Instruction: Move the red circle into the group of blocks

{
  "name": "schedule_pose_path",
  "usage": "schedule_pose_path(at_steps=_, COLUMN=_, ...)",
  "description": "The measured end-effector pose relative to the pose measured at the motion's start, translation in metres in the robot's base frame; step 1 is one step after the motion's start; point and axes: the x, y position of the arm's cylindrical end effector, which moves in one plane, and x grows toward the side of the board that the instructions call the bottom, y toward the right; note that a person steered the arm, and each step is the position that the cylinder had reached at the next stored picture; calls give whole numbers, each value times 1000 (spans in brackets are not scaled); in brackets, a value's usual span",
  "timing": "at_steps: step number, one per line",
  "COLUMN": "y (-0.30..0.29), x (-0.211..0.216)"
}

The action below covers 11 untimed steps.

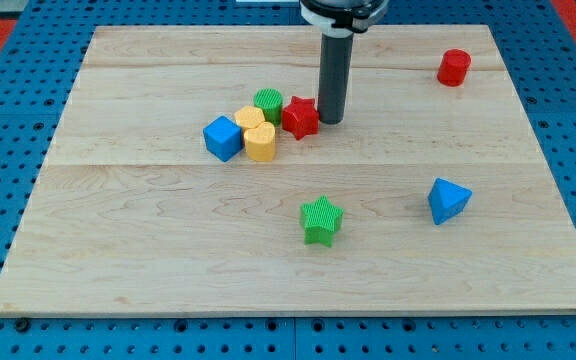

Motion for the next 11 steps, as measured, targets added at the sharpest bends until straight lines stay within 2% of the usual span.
schedule_pose_path(at_steps=1, y=31, x=-86)
schedule_pose_path(at_steps=2, y=116, x=-148)
schedule_pose_path(at_steps=3, y=195, x=-169)
schedule_pose_path(at_steps=4, y=265, x=-156)
schedule_pose_path(at_steps=5, y=264, x=-146)
schedule_pose_path(at_steps=8, y=218, x=-52)
schedule_pose_path(at_steps=9, y=188, x=-40)
schedule_pose_path(at_steps=10, y=182, x=-64)
schedule_pose_path(at_steps=11, y=223, x=-99)
